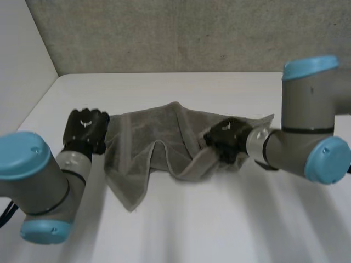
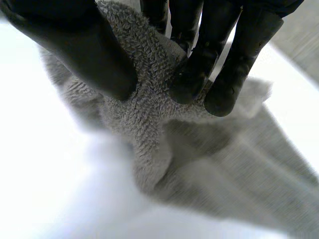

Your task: Fold the towel.

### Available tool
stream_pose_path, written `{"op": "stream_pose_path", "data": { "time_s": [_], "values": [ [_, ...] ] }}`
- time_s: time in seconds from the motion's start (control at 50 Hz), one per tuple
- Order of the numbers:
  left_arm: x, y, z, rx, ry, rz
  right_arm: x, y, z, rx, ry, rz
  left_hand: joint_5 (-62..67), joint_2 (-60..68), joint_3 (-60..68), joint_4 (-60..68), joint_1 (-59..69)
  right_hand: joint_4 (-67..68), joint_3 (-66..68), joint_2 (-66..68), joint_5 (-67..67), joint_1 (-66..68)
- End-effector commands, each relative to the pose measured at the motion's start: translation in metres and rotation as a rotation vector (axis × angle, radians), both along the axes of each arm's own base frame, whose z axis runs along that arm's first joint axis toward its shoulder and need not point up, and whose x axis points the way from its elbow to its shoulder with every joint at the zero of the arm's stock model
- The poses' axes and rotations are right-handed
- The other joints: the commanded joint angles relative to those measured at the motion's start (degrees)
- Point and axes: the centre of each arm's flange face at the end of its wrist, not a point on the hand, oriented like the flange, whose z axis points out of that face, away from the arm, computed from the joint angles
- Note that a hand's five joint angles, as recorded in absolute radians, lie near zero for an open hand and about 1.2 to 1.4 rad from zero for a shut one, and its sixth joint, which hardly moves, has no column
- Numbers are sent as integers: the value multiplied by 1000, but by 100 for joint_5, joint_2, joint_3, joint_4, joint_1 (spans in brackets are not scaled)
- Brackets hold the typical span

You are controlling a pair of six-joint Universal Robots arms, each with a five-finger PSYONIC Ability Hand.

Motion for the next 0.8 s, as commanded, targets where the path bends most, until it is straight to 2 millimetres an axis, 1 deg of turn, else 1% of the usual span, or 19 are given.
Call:
{"op": "stream_pose_path", "data": {
  "time_s": [0.02, 0.06, 0.14, 0.16, 0.18, 0.2, 0.22, 0.24, 0.28, 0.4, 0.44, 0.56, 0.6, 0.62, 0.66, 0.68, 0.72, 0.74, 0.8],
  "values": [
    [3, 8, -18, 51, -43, -8, -12, 10, -15, 43, 37, 0, -1996, -2017, -2062, -2029, -2020, 315, 328, 469, 401, 465],
    [0, 13, -15, 48, -39, -21, -12, 11, -16, 40, 36, -1, -3169, -3190, -3235, -3202, -3193, 315, 328, 469, 401, 465],
    [-6, 21, -15, 61, -33, -43, -14, 13, -17, 16, 22, -4, -3510, -3531, -3576, -3543, -3534, 315, 328, 469, 401, 465],
    [-13, 28, -13, 62, -28, -69, -14, 13, -17, 16, 22, -4, -3726, -3748, -3793, -3759, -3750, 315, 328, 469, 401, 465],
    [-13, 28, -13, 62, -28, -70, -14, 14, -18, 11, 18, -3, -3729, -3750, -3795, -3761, -3753, 315, 328, 469, 401, 465],
    [-20, 35, -11, 64, -19, -94, -14, 15, -18, 8, 15, -4, -4228, -4250, -4294, -4261, -4252, 315, 328, 469, 401, 465],
    [-25, 41, -9, 67, -3, -113, -14, 15, -18, 8, 15, -4, -4366, -4388, -4433, -4399, -4390, 315, 328, 469, 401, 465],
    [-25, 41, -8, 67, -2, -113, -14, 16, -20, 10, 15, -5, -4368, -4389, -4434, -4401, -4392, 315, 328, 469, 401, 465],
    [-31, 46, -4, 75, 52, -130, -15, 16, -22, 13, 17, -7, -4368, -4389, -4434, -4401, -4392, 315, 328, 469, 401, 465],
    [-36, 50, 0, 101, 139, -139, -19, 17, -28, 16, 18, -16, -4317, -4339, -4384, -4350, -4341, 315, 328, 469, 401, 465],
    [-42, 53, 5, 117, 186, -154, -20, 17, -29, 16, 18, -19, -4317, -4339, -4384, -4350, -4341, 315, 328, 469, 401, 465],
    [-51, 52, 7, 138, 229, -167, -21, 18, -32, 16, 18, -23, -4301, -4322, -4367, -4333, -4325, 315, 328, 469, 401, 465],
    [-59, 49, -2, 163, 229, -177, -22, 18, -33, 15, 17, -23, -4250, -4272, -4317, -4283, -4274, 315, 328, 469, 401, 465],
    [-59, 49, -2, 163, 229, -177, -22, 18, -33, 11, 14, -26, -4250, -4271, -4316, -4283, -4274, 315, 328, 469, 401, 465],
    [-68, 44, -11, 184, 217, -183, -22, 18, -34, 11, 8, -31, -4233, -4255, -4300, -4266, -4257, 315, 328, 469, 401, 465],
    [-68, 44, -11, 184, 217, -183, -22, 17, -34, 12, -3, -40, -4233, -4255, -4299, -4266, -4257, 315, 328, 469, 401, 465],
    [-72, 36, -23, 208, 200, -162, -22, 18, -33, 17, -14, -48, -4217, -4238, -4283, -4249, -4241, 315, 328, 469, 401, 465],
    [-72, 36, -24, 208, 200, -161, -22, 18, -32, 21, -22, -54, -4216, -4238, -4283, -4249, -4241, 315, 328, 469, 401, 465],
    [-75, 27, -33, 213, 183, -123, -24, 18, -32, 29, -28, -61, -4149, -4171, -4215, -4182, -4173, 315, 328, 469, 401, 465]
  ]
}}
